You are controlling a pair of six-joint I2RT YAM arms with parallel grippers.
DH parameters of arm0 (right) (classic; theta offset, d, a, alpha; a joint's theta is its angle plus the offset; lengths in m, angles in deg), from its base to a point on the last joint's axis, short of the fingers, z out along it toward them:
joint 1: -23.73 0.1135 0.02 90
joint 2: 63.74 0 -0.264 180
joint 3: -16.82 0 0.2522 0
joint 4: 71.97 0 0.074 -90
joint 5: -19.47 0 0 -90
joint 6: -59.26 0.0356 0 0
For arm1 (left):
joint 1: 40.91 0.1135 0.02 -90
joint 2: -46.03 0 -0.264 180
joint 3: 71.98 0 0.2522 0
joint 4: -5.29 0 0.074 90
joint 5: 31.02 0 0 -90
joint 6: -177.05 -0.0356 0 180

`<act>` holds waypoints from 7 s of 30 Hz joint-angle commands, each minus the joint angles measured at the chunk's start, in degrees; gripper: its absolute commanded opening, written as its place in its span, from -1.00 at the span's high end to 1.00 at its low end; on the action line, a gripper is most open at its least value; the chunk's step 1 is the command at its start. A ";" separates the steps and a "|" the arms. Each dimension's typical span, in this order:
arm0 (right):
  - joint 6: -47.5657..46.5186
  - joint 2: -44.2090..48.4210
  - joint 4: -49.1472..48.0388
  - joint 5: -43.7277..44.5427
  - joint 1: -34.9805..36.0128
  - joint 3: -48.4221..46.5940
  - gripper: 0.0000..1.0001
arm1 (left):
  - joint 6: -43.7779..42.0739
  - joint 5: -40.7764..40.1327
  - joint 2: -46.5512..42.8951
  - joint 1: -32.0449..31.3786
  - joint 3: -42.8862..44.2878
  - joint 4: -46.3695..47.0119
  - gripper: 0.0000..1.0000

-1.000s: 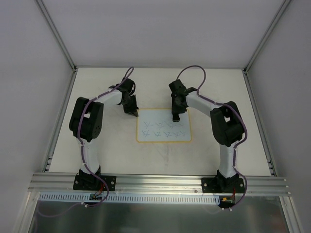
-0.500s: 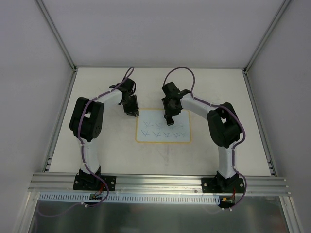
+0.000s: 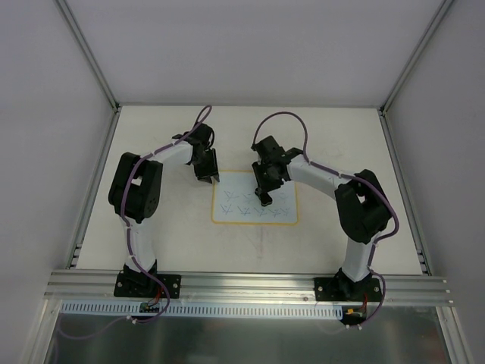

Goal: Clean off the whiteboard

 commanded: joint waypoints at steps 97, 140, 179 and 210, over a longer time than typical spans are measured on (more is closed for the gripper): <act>12.76 9.46 -15.32 -13.72 -18.51 24.43 0.34 | -2.17 -3.57 -0.88 -18.49 11.22 -3.97 -0.31; 18.04 12.98 -18.76 -5.03 -9.11 25.23 0.63 | 1.88 -16.49 3.95 -24.82 10.42 -8.11 -0.01; 8.81 3.40 -13.32 0.69 -9.02 18.81 0.99 | -1.55 -14.99 1.85 -21.13 8.32 -8.63 1.00; 7.75 2.87 -11.20 -0.98 -8.32 17.50 0.99 | -4.28 -12.01 0.78 -5.99 -0.04 -6.96 1.00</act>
